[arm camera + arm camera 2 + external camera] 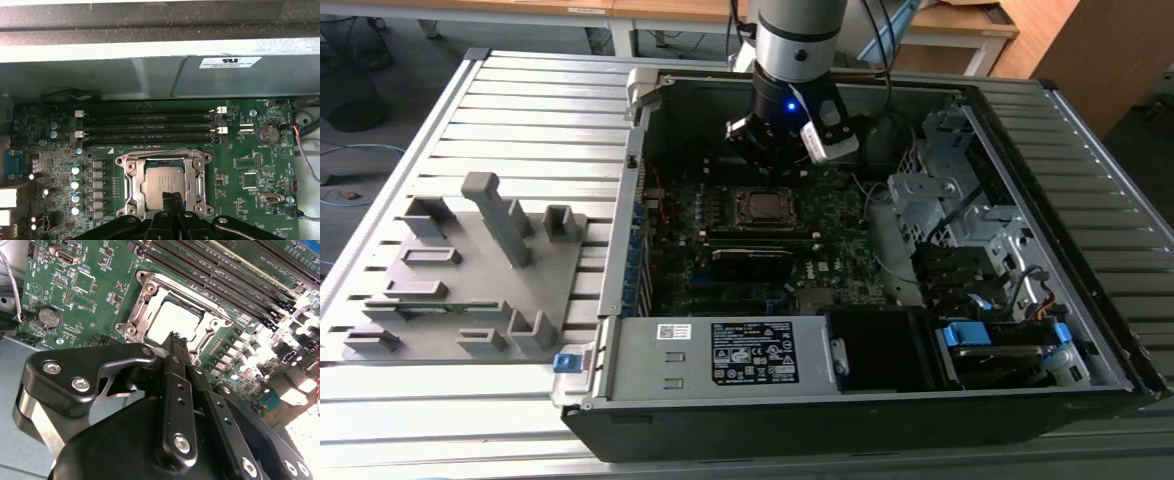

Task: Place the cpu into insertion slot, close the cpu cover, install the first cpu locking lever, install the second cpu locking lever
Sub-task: 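Install the second cpu locking lever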

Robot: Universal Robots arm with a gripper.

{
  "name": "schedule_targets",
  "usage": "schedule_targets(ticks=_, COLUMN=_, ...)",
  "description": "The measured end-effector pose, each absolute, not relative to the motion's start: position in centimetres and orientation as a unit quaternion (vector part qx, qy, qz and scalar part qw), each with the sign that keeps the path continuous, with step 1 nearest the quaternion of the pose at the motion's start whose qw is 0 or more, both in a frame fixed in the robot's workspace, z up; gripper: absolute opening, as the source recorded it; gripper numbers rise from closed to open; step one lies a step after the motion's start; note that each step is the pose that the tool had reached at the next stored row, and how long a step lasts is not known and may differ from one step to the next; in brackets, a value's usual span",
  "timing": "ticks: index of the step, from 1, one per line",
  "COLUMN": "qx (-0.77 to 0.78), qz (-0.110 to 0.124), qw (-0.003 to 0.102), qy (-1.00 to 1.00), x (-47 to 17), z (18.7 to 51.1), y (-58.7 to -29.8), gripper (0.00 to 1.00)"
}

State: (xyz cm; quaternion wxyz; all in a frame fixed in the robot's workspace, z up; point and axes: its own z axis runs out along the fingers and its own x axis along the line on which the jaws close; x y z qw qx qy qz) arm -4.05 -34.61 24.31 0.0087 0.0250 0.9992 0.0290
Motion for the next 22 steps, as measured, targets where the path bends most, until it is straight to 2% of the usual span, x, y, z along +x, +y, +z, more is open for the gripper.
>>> schedule_targets(ticks=22, qx=0.025, qz=0.029, qw=0.009, qy=0.999, x=-4.05, z=24.46, y=-34.89, gripper=0.11)
